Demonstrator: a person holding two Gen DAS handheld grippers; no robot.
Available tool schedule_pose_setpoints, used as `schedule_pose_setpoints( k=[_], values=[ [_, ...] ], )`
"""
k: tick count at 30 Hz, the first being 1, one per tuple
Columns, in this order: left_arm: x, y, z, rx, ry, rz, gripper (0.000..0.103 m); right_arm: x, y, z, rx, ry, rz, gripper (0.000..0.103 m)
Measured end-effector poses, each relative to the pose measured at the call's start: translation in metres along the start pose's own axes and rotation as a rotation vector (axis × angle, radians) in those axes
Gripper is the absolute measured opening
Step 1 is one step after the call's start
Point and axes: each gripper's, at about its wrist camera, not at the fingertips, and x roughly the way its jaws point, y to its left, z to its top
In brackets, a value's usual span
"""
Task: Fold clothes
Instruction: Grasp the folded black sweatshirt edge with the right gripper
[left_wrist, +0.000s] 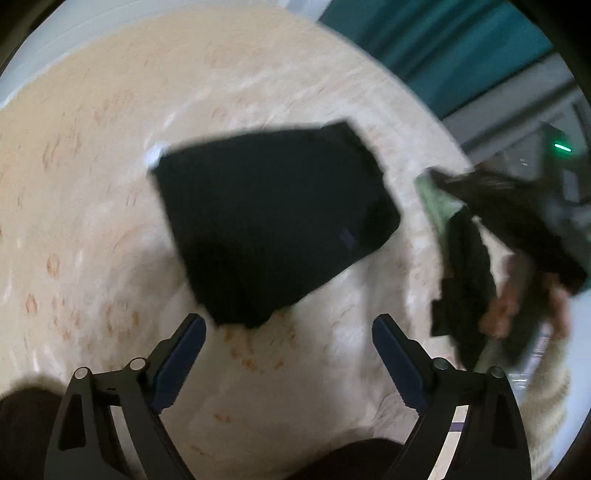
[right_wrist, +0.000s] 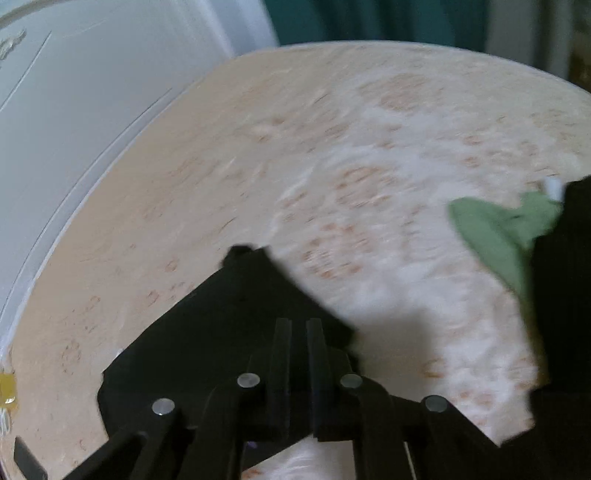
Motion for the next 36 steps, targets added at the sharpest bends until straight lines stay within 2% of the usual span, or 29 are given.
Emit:
schedule_pose_setpoints(
  k=[1,2,3,5,6,9,11,13,15,17,20,23,25,26,29,31,32,33,34,35,36],
  values=[
    [-0.001,-0.002,0.009,0.016,-0.032,0.037,0.08,0.008,0.008,0.001,-0.029,0.01,-0.003,0.006],
    [0.004,-0.003,0.022,0.031,-0.051,0.079,0.059,0.015,0.015,0.001,-0.052,0.021,0.002,0.005],
    [0.015,0.0,0.035,0.03,-0.039,0.099,0.028,0.022,0.021,0.003,-0.07,0.034,0.021,0.005],
    [0.041,0.011,0.059,0.001,0.015,0.121,0.001,0.035,0.032,0.008,-0.094,0.054,0.062,0.005],
    [0.056,0.018,0.068,-0.021,0.051,0.119,0.001,0.042,0.037,0.012,-0.102,0.062,0.08,0.005],
    [0.087,0.029,0.084,-0.029,0.083,0.106,0.001,0.068,0.051,0.025,-0.12,0.089,0.126,0.005],
    [0.092,0.031,0.087,-0.011,0.058,0.103,0.001,0.089,0.057,0.033,-0.126,0.121,0.143,0.005],
    [0.098,0.032,0.086,0.001,0.031,0.113,0.001,0.112,0.056,0.04,-0.123,0.129,0.111,0.005],
    [0.102,0.036,0.085,0.008,0.012,0.114,0.001,0.13,0.048,0.046,-0.071,0.134,0.102,0.002],
    [0.104,0.04,0.083,0.013,-0.007,0.113,0.003,0.144,0.03,0.051,0.032,0.141,0.132,0.0],
    [0.103,0.047,0.077,-0.003,-0.019,0.106,0.003,0.153,0.006,0.059,0.148,0.101,0.118,0.0],
    [0.101,0.045,0.07,0.021,-0.03,0.126,0.003,0.165,-0.018,0.062,0.201,0.106,0.02,0.0],
    [0.101,0.04,0.069,0.044,-0.033,0.146,0.003,0.162,-0.027,0.056,0.212,0.121,0.036,0.0],
    [0.1,0.039,0.069,0.054,-0.033,0.149,0.003,0.15,-0.03,0.053,0.224,0.093,0.052,0.0],
    [0.091,0.038,0.067,0.074,-0.023,0.122,0.004,0.105,-0.036,0.04,0.269,-0.013,0.096,0.002],
    [0.079,0.043,0.073,0.051,-0.001,0.089,0.006,0.077,-0.031,0.024,0.24,-0.007,0.1,0.004],
    [0.071,0.049,0.076,0.015,0.005,0.058,0.014,0.064,-0.028,0.016,0.22,0.001,0.101,0.005],
    [0.063,0.056,0.079,-0.024,0.0,0.035,0.03,0.052,-0.024,0.004,0.209,0.029,0.101,0.019],
    [0.056,0.063,0.082,-0.063,-0.006,0.014,0.041,0.042,-0.023,-0.01,0.219,0.06,0.106,0.046],
    [0.049,0.069,0.083,-0.1,-0.018,-0.001,0.062,0.035,-0.022,-0.025,0.255,0.083,0.126,0.055],
    [0.041,0.076,0.083,-0.135,-0.034,-0.016,0.077,0.028,-0.02,-0.041,0.301,0.103,0.154,0.056]
  ],
)
